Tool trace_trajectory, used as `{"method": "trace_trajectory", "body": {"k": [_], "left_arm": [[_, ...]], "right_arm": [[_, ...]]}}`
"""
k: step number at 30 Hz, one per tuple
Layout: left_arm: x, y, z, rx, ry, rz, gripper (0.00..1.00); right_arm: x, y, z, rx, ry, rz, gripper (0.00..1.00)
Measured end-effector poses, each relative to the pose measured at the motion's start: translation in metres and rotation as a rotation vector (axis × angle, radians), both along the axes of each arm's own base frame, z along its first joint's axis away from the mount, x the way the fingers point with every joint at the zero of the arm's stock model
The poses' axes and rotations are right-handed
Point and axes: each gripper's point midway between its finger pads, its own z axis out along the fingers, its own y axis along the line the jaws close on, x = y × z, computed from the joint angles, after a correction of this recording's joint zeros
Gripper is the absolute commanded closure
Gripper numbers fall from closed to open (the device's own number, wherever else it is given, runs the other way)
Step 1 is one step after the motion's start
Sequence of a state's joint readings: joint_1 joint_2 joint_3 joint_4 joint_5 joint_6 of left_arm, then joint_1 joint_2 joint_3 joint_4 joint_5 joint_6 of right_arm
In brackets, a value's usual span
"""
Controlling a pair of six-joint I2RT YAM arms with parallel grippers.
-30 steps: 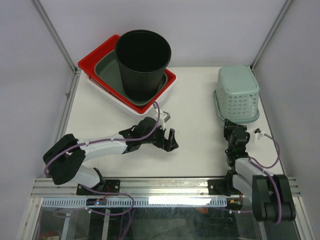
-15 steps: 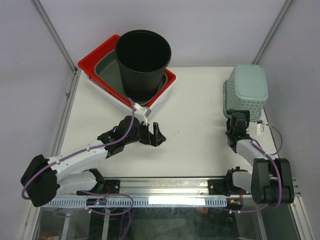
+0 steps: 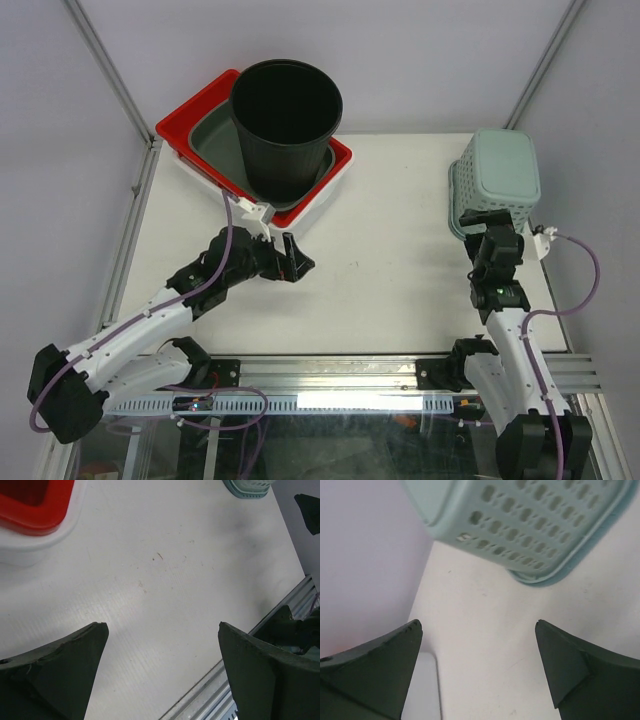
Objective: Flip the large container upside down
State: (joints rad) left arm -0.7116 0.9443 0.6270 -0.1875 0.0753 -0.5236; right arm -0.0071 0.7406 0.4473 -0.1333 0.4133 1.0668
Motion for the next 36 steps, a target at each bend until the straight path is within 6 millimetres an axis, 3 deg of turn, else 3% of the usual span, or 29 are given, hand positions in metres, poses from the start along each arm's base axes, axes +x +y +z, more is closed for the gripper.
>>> {"method": "trace_trajectory", "body": {"k": [3, 7, 12, 15, 21, 25, 30, 33, 36], "left_arm": [[0.002, 0.009, 0.015, 0.012, -0.022, 0.044, 0.01], [0.011, 0.023, 0.058, 0.005, -0.081, 0.123, 0.01], [0.028, 0.038, 0.113, 0.013, -0.150, 0.224, 0.01], [0.038, 0.056, 0.121, 0.037, -0.165, 0.304, 0.01], [0.048, 0.091, 0.116, 0.064, -0.144, 0.445, 0.01], [0.047, 0.099, 0.115, 0.056, -0.148, 0.485, 0.01], [0.047, 0.100, 0.088, 0.082, -0.096, 0.496, 0.01], [0.047, 0.097, 0.074, 0.094, -0.060, 0.486, 0.01], [0.046, 0.096, 0.070, 0.093, -0.051, 0.486, 0.01]], "right_arm": [[0.007, 0.027, 0.026, -0.023, -0.045, 0.180, 0.00], [0.020, 0.075, 0.061, -0.093, -0.075, 0.430, 0.00], [0.043, 0.190, 0.130, -0.296, -0.134, 0.818, 0.00], [0.062, 0.236, 0.166, -0.384, -0.152, 0.947, 0.01], [0.112, 0.267, 0.218, -0.469, -0.135, 1.014, 0.00], [0.126, 0.277, 0.229, -0.490, -0.106, 1.049, 0.00], [0.178, 0.298, 0.258, -0.527, -0.126, 1.028, 0.00], [0.197, 0.313, 0.240, -0.522, -0.094, 1.060, 0.08], [0.197, 0.318, 0.204, -0.507, -0.002, 1.108, 0.26]]}}
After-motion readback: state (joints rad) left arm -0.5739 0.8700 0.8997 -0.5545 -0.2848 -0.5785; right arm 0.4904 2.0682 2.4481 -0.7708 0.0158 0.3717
